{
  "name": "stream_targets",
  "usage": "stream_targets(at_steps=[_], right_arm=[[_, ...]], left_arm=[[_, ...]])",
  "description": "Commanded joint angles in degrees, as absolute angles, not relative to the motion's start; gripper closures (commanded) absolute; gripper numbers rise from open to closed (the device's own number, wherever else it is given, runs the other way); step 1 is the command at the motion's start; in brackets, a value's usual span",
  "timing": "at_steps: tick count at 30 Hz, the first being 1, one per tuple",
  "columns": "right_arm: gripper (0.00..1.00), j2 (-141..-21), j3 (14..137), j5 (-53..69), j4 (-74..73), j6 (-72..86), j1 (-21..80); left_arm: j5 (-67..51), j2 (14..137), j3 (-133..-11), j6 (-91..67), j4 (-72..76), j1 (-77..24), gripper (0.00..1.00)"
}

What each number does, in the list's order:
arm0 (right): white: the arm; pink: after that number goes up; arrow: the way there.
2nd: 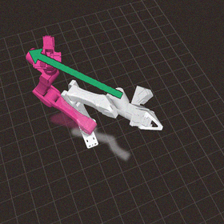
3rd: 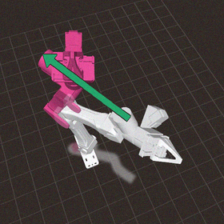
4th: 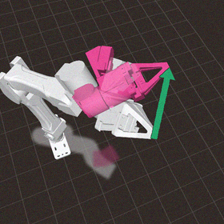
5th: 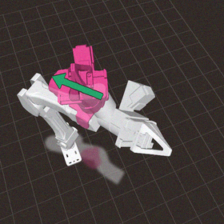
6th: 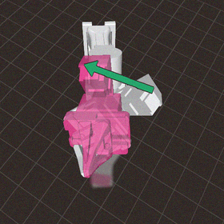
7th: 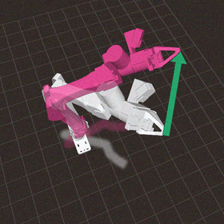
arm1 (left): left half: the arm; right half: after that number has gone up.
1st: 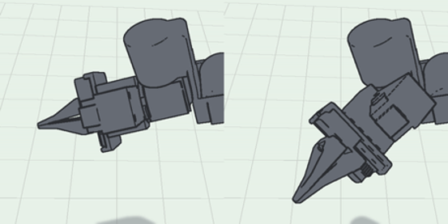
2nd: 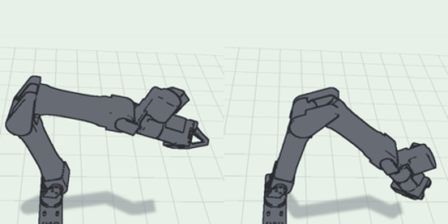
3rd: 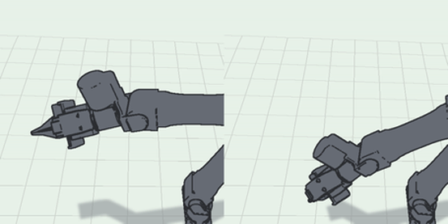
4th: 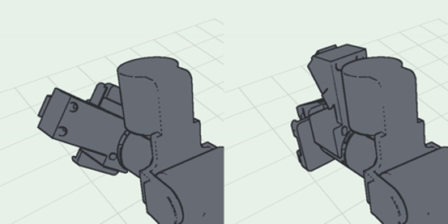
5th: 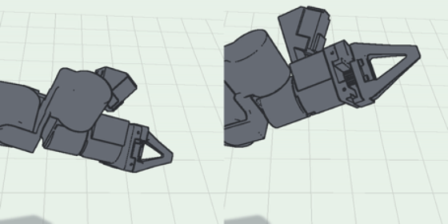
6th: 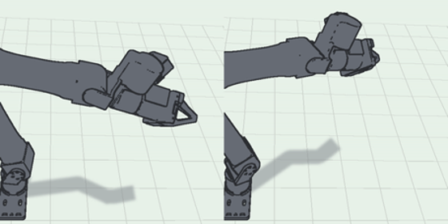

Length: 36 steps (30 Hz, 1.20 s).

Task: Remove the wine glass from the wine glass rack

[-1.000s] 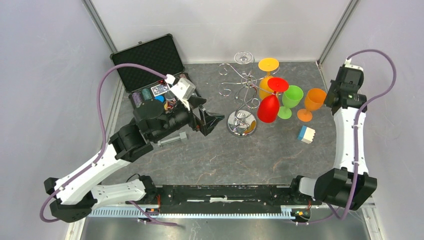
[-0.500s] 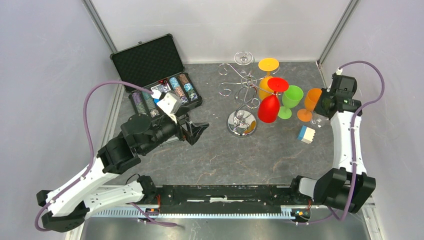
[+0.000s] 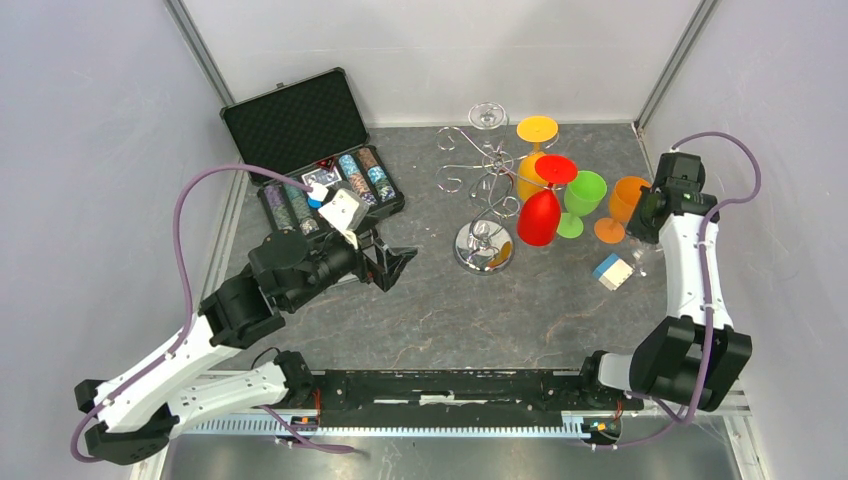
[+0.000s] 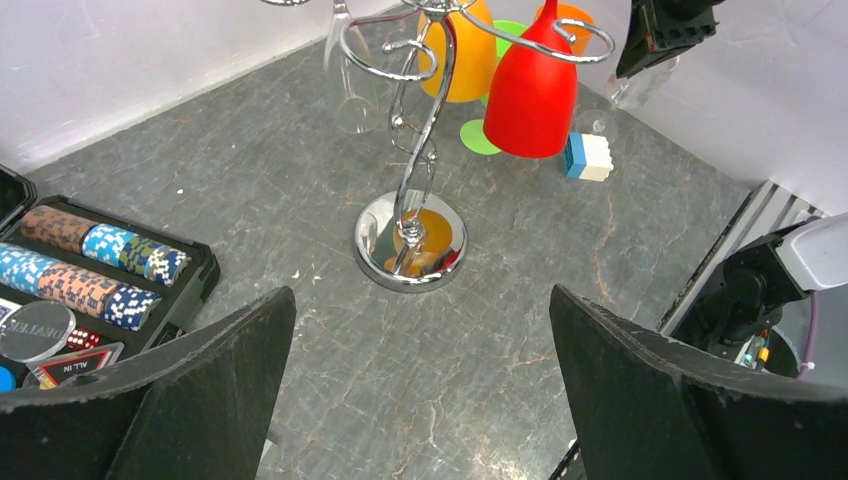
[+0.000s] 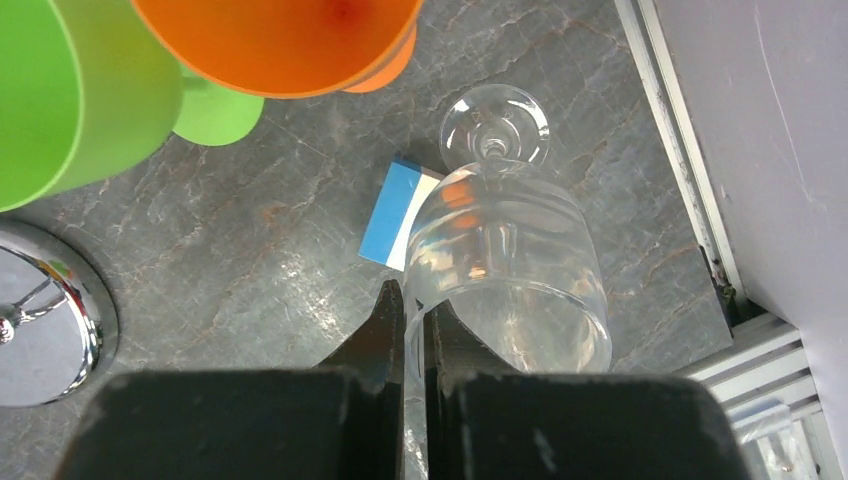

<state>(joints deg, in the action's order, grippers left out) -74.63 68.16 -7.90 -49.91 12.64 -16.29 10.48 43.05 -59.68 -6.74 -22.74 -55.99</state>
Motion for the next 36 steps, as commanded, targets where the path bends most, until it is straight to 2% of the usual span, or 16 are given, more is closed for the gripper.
stream_targets(at_steps=[1, 8, 12, 21, 26, 30, 36], right_arm=[[1.00, -74.6, 70.1, -10.7, -50.3, 12.1, -17.3], [0.99, -77.9, 71.7, -7.9, -48.3, 11.9, -20.8], [0.93, -79.8, 73.1, -6.7, -48.1, 12.0, -21.6], [0.65, -80.3, 72.7, -5.0, -46.5, 12.6, -22.3], [0.56, -80.0, 73.6, -6.4, -46.1, 12.4, -22.4], [0.44, -79.3, 74.5, -9.2, -45.5, 11.3, -22.4], [0.38, -78.0, 74.5, -11.2, -43.1, 11.3, -22.4]], left_arm=[[11.7, 42.9, -59.5, -4.8, -22.1, -56.0, 0.00], [11.9, 42.7, -59.1, -5.1, -21.9, -55.9, 0.00], [13.1, 42.7, -59.2, -4.7, -22.5, -56.0, 0.00], [13.6, 42.8, -59.3, -4.7, -22.2, -56.0, 0.00], [13.8, 43.0, -59.5, -4.5, -22.1, -56.0, 0.00], [14.3, 43.0, -59.4, -4.4, -22.1, -56.0, 0.00], [14.3, 44.5, -61.6, -4.6, -22.5, -55.9, 0.00]])
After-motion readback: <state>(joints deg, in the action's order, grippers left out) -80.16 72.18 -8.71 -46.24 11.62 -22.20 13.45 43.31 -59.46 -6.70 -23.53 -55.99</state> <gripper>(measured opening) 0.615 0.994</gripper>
